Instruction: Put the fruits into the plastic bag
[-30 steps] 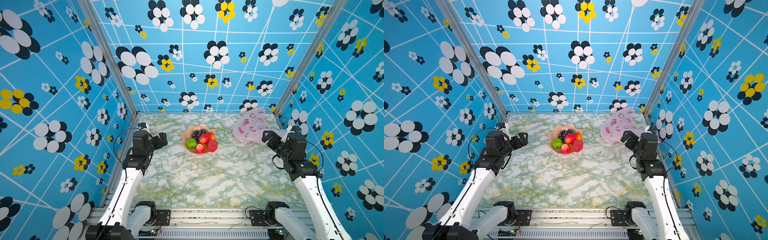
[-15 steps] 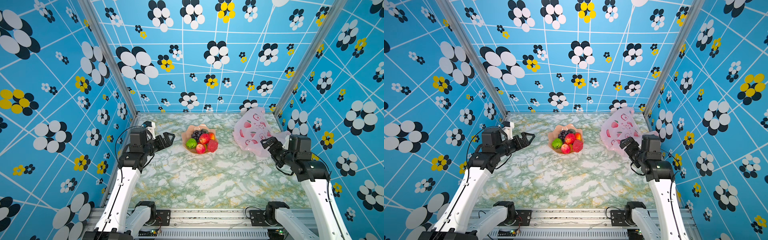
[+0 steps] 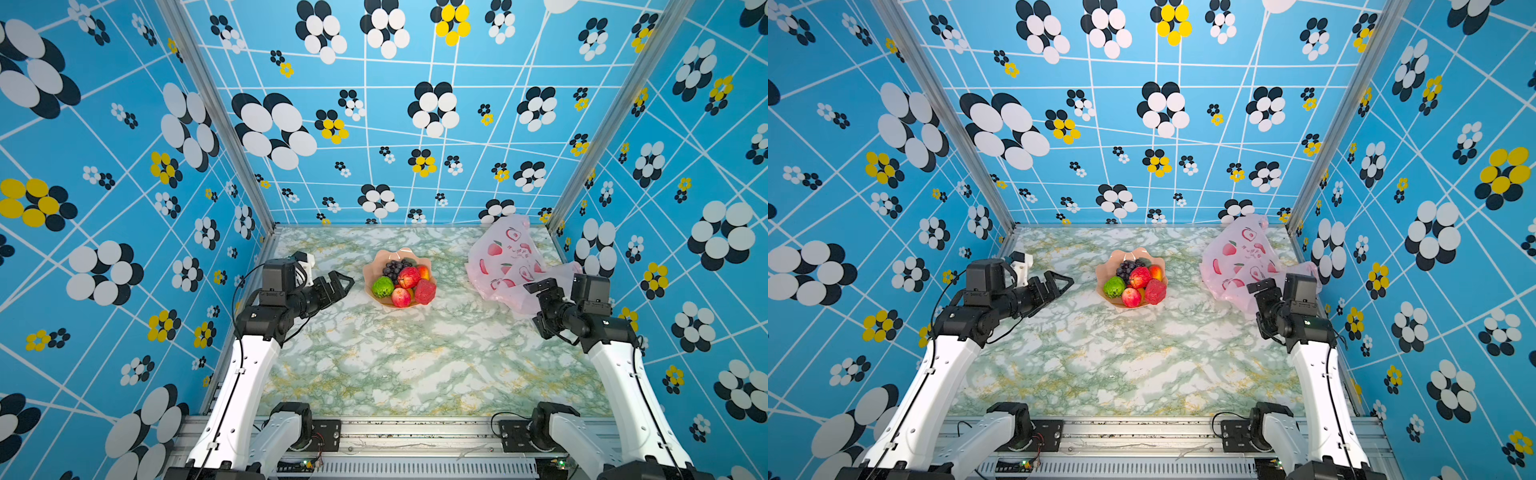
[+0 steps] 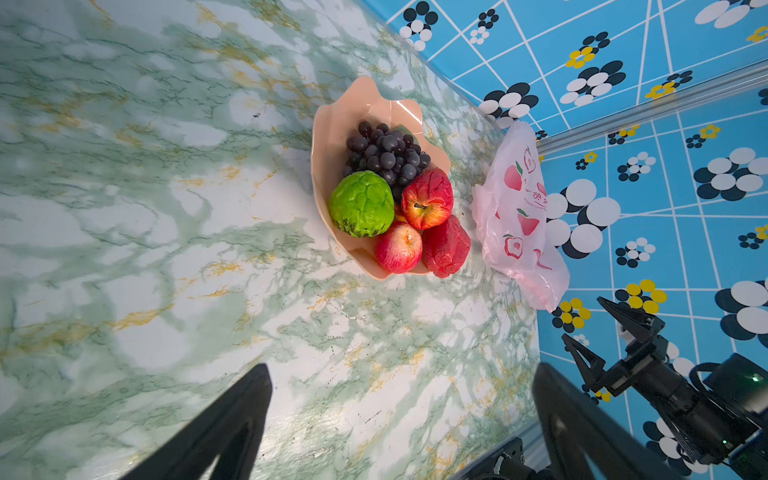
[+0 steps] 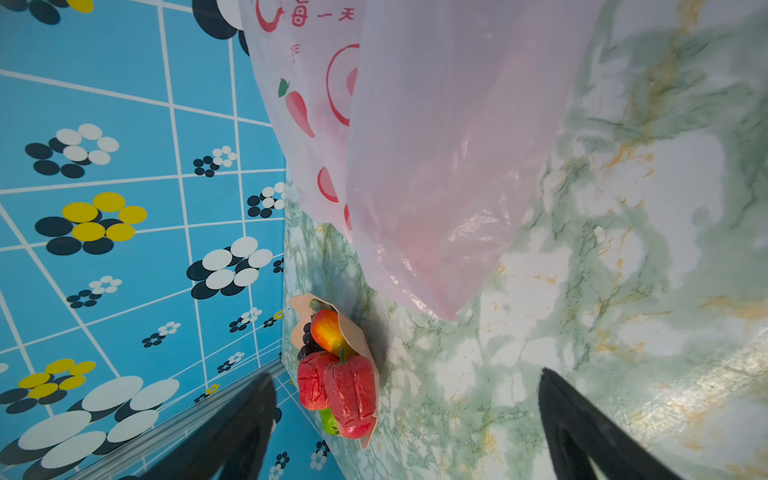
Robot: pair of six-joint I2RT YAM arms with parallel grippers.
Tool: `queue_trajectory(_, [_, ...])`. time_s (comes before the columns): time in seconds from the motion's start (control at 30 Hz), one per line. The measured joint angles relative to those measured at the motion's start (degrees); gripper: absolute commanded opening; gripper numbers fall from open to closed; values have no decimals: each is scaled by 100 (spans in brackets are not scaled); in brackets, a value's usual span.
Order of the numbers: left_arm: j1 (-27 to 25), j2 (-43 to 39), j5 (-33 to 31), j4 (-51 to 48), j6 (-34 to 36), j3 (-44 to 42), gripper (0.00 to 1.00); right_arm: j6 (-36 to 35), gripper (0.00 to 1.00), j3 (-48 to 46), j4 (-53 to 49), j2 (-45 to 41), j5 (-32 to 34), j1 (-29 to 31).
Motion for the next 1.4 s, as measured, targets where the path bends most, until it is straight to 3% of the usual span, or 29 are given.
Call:
queue_trajectory(0.37, [-63, -11, 114, 212, -341, -284, 99, 387, 99, -282, 1261, 1054, -107, -39])
queue_trajectory(0.83, [-66, -186, 155, 186, -345, -304, 99, 251, 98, -280, 1838, 1698, 85, -76])
queue_trajectory(1.17, [-66, -186, 155, 186, -385, -310, 99, 164, 83, -411, 2184, 1899, 92, -103])
queue_trajectory(1.4, [-68, -186, 155, 186, -385, -313, 99, 138, 62, -549, 2387, 1899, 136, -109])
